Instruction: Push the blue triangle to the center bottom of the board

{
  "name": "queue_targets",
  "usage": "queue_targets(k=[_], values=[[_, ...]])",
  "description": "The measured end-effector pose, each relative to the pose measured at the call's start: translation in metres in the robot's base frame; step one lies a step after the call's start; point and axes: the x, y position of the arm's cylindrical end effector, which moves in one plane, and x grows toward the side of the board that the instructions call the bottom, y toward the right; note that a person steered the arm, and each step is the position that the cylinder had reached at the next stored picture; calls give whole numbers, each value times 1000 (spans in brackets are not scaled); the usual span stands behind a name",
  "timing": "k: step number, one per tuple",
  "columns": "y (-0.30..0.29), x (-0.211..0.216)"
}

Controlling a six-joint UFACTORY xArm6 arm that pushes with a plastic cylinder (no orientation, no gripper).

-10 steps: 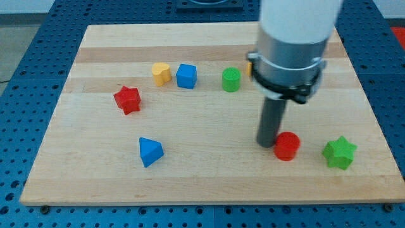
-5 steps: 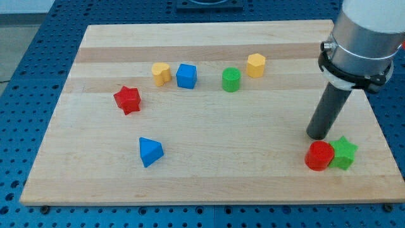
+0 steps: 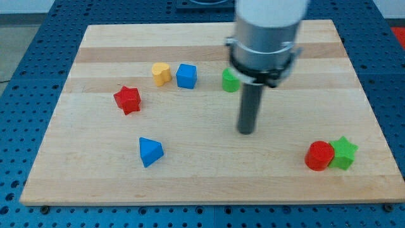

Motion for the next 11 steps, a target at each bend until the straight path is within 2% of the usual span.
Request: queue_targets(k=[2,3,4,5,6,7,9,10,11], values=[[-127,0],[-177,13],[-196,46],[-161,61],[-108,55],[-81,52],[-150,-4],[-138,-17],[-106,-7]])
